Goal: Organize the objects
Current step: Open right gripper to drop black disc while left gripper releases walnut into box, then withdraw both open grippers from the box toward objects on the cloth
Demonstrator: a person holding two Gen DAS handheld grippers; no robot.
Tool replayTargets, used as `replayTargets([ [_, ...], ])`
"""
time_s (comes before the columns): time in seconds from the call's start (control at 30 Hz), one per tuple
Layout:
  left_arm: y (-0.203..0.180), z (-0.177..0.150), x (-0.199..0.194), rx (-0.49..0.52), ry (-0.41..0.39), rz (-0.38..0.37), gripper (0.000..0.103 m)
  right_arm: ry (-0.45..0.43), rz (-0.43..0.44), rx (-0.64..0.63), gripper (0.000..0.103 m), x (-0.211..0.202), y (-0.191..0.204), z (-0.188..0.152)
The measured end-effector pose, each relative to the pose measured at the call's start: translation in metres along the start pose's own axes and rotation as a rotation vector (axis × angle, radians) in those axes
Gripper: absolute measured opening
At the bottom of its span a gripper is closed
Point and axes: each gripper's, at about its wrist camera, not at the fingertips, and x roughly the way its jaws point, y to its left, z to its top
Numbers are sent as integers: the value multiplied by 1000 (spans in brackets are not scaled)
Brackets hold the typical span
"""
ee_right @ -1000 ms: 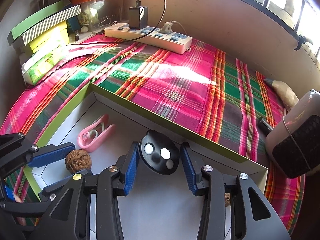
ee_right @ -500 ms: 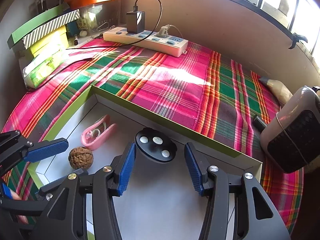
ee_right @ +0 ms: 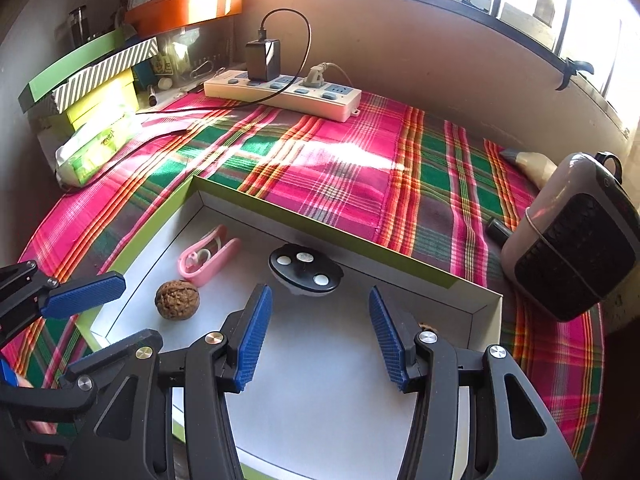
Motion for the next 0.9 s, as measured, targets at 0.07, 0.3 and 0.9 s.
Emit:
replayTargets([
  [0.07, 0, -1, -5, -3, -7, -2, 39, -9, 0, 11, 52, -5, -1, -3],
  [0.3, -1, -9, -21, -13, -29, -13, 39, -38, 1, 62, 52, -26, -8, -18],
  [0.9, -14, -41, -50, -5, -34, -83, 39, -129, -38, 173, 52, -91, -22, -80],
])
